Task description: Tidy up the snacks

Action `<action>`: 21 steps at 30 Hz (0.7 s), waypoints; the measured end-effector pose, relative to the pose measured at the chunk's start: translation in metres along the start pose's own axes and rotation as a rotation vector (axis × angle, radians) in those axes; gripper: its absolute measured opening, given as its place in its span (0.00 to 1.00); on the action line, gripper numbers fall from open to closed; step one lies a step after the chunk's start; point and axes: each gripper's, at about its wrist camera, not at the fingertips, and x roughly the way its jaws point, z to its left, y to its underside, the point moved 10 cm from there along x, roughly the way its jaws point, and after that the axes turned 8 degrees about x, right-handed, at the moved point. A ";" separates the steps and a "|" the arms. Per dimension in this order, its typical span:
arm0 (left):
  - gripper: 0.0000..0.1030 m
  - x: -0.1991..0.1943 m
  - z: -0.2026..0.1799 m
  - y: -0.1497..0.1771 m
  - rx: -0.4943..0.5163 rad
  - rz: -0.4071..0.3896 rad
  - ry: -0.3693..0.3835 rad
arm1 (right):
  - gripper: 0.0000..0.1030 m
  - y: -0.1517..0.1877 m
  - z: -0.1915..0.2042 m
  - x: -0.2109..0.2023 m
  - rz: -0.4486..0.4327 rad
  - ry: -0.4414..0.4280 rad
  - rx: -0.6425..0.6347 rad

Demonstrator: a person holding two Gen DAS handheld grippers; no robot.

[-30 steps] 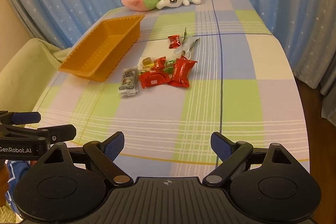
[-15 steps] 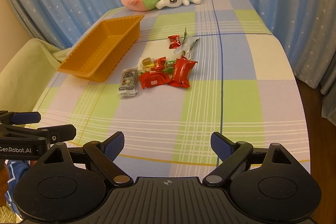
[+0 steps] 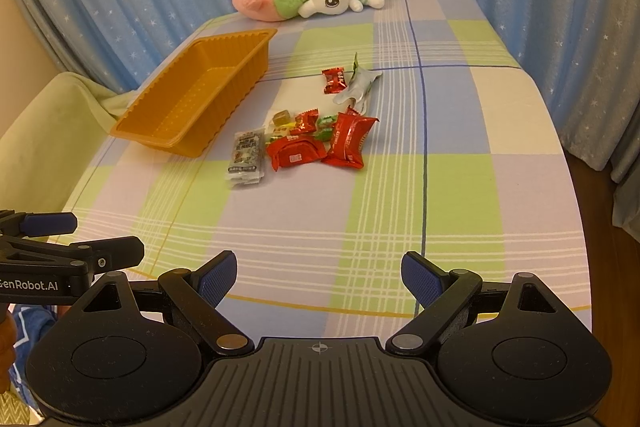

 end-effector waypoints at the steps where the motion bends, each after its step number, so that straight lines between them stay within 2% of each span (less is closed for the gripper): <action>1: 1.00 0.000 0.000 0.000 -0.001 0.000 0.000 | 0.86 0.000 0.000 0.000 0.000 0.000 0.001; 21: 1.00 0.001 0.001 -0.001 -0.001 -0.001 0.001 | 0.86 0.000 0.000 0.001 -0.001 0.000 -0.001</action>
